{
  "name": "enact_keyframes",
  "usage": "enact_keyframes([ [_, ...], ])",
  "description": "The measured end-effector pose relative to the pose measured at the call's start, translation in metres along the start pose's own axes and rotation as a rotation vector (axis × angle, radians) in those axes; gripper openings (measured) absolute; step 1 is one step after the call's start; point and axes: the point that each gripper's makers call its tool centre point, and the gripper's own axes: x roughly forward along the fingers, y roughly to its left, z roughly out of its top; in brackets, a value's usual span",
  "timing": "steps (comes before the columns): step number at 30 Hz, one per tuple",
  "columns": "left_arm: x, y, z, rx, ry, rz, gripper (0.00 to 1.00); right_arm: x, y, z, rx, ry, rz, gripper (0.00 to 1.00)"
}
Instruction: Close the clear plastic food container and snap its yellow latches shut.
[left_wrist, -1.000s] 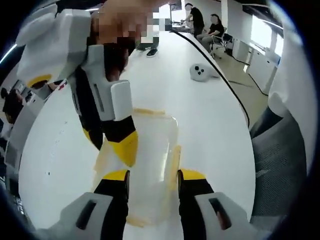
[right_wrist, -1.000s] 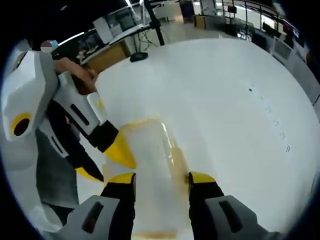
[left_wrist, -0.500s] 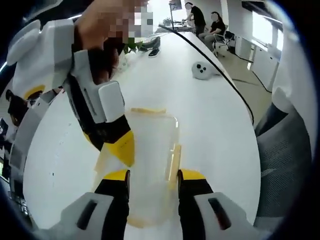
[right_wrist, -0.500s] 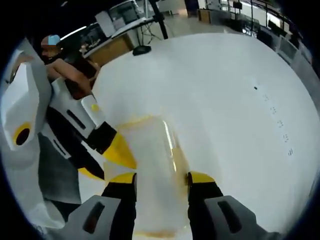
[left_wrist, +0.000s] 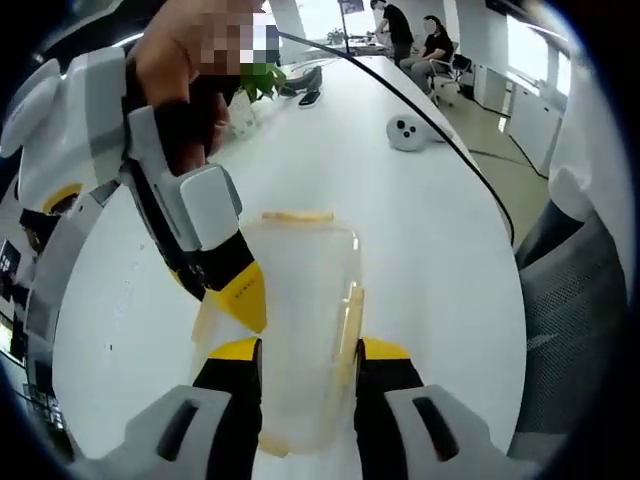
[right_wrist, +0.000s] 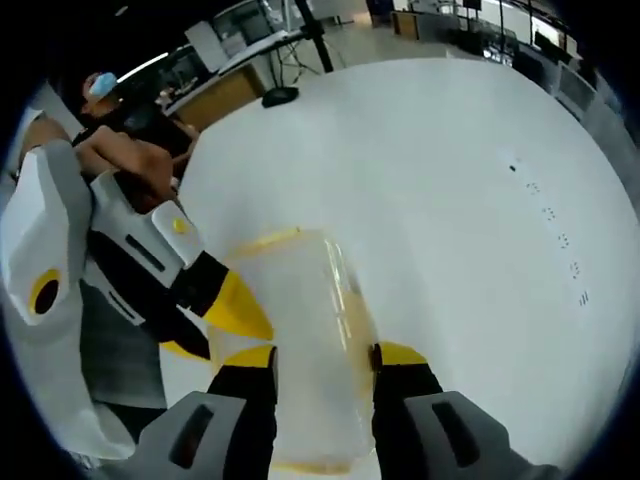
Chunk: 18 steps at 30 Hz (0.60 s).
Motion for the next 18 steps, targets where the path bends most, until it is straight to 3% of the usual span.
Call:
enact_keyframes([
  [2, 0.001, -0.001, -0.0003, 0.005, 0.005, 0.01, 0.34, 0.0011, 0.0005, 0.0008, -0.005, 0.012, -0.002, 0.35],
  [3, 0.0016, -0.0014, -0.0004, 0.012, 0.004, 0.012, 0.33, -0.0003, -0.0012, -0.0092, -0.036, 0.083, -0.01, 0.35],
  [4, 0.0025, 0.0049, 0.0061, 0.075, -0.016, 0.053, 0.33, 0.0043, -0.0003, -0.0053, 0.006, 0.064, -0.007, 0.35],
  [5, -0.0006, -0.0015, 0.0025, 0.049, 0.008, 0.036, 0.33, 0.0077, -0.0012, -0.0037, -0.003, 0.059, 0.001, 0.35],
  [18, 0.002, -0.0012, 0.0004, 0.035, -0.009, 0.023, 0.34, 0.0042, 0.0006, -0.0009, 0.001, 0.035, 0.008, 0.36],
])
